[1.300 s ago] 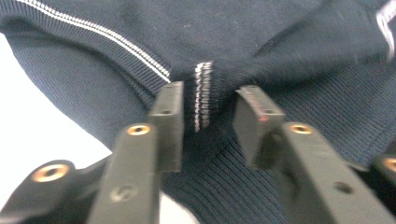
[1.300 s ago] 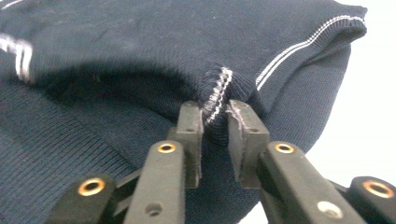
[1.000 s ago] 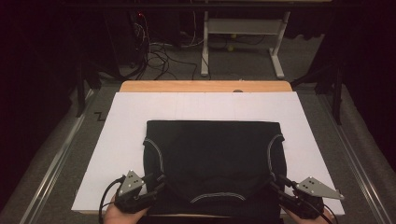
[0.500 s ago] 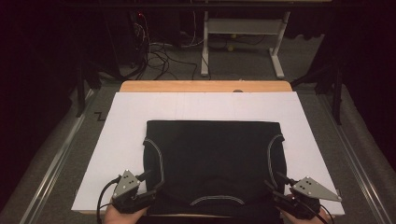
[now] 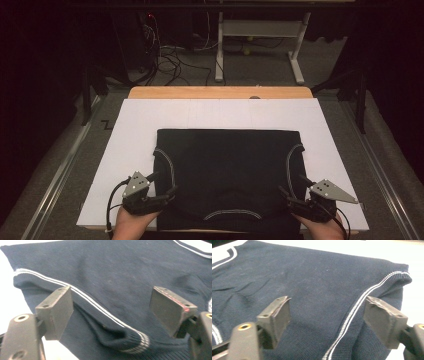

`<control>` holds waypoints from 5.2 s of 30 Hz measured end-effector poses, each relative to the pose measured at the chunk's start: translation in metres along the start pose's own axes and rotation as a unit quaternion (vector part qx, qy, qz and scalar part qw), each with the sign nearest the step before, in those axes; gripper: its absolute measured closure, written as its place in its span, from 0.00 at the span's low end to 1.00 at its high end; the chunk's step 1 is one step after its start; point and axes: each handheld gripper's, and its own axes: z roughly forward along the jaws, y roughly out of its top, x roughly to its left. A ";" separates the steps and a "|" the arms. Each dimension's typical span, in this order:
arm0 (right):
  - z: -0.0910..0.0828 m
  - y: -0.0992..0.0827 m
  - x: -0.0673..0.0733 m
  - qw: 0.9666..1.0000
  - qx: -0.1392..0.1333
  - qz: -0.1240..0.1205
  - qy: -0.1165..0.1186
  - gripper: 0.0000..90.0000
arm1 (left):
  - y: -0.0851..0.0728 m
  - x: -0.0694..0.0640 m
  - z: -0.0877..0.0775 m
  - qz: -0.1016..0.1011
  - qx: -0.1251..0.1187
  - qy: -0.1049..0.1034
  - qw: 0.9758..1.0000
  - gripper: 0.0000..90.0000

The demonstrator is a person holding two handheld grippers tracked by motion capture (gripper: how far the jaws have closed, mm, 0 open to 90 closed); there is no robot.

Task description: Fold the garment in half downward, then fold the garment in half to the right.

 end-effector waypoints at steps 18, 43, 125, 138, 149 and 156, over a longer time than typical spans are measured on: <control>0.020 0.024 -0.004 0.999 -0.033 0.010 -0.002 0.00 | 0.024 0.029 0.005 -0.009 -0.026 0.012 1.000 0.00; 0.063 0.053 0.074 0.996 -0.060 -0.031 0.065 0.00 | 0.049 0.080 0.024 -0.013 -0.046 0.013 0.999 0.00; 0.074 0.033 0.136 0.986 -0.024 -0.057 0.153 0.00 | 0.069 0.114 0.125 -0.088 0.109 0.123 0.983 0.57; 0.077 0.031 0.151 0.983 -0.014 -0.067 0.169 0.00 | 0.066 0.116 0.122 -0.106 0.098 0.081 0.986 0.83; 0.098 0.034 0.202 0.976 0.021 -0.081 0.201 0.02 | 0.064 0.119 0.121 -0.119 0.092 0.070 0.986 0.83; 0.113 0.038 0.237 0.967 0.044 -0.099 0.230 0.04 | 0.064 0.118 0.121 -0.115 0.093 0.071 0.986 0.83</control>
